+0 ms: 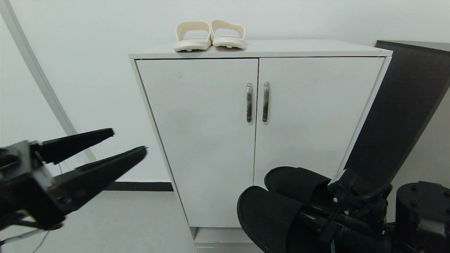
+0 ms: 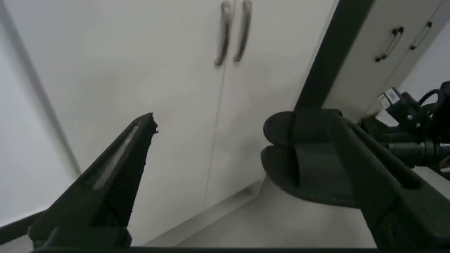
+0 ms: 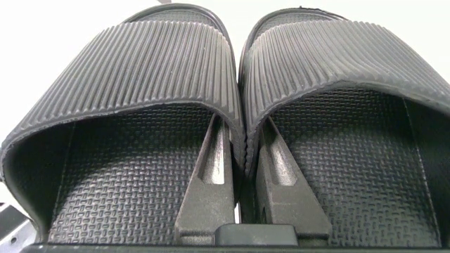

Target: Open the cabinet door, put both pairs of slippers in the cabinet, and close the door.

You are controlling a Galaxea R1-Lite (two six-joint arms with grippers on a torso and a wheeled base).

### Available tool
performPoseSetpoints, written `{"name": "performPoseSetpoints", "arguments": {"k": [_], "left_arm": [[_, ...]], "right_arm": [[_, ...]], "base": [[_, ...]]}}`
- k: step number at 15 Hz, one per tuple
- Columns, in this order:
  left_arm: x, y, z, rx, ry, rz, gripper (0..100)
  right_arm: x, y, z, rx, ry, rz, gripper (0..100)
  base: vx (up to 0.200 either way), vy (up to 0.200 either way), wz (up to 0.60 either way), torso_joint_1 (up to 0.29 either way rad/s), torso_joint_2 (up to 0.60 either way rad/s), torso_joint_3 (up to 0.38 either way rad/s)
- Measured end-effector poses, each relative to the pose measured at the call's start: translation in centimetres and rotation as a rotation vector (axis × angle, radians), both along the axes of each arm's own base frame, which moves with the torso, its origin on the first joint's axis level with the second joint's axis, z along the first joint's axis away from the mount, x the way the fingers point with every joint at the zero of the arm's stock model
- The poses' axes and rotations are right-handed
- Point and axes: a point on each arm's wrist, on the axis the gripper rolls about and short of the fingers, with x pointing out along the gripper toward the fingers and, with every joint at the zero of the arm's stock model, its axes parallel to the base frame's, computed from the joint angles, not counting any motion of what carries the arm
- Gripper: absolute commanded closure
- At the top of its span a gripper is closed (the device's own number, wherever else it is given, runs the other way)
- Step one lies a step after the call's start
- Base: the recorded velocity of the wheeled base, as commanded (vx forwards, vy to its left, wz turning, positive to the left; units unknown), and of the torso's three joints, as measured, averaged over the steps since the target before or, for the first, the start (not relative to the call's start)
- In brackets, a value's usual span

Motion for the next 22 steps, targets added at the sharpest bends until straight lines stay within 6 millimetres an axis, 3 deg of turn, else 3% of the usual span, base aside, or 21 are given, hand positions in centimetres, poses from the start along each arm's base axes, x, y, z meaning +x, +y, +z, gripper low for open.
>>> {"name": "performPoseSetpoints", "arguments": {"k": [8,12,16,22], "left_arm": [[5.5,-11.3,3.0,0.015,-0.013,-0.226,0],[7.6,-15.4,2.9,0.036,0.005,-0.349,0],[11.4,-16.4,2.9,-0.050,0.096,-0.509,0],[15.0,-16.1,3.4,-0.133,0.147,-0.465,0]], "right_arm": [[0.0,0.0,-0.2,-0.007,0.004,-0.004,100],[0.0,-0.1,-0.3,-0.010,0.007,-0.003,100],[-0.1,-0.1,-0.4,-0.013,0.010,-0.001,100],[-0.1,-0.1,-0.3,-0.011,0.009,0.001,100]], "base": [[0.000,0.000,0.00,0.000,0.00,0.000],[0.000,0.000,0.00,0.000,0.00,0.000],[0.000,0.000,0.00,0.000,0.00,0.000],[0.000,0.000,0.00,0.000,0.00,0.000]]}}
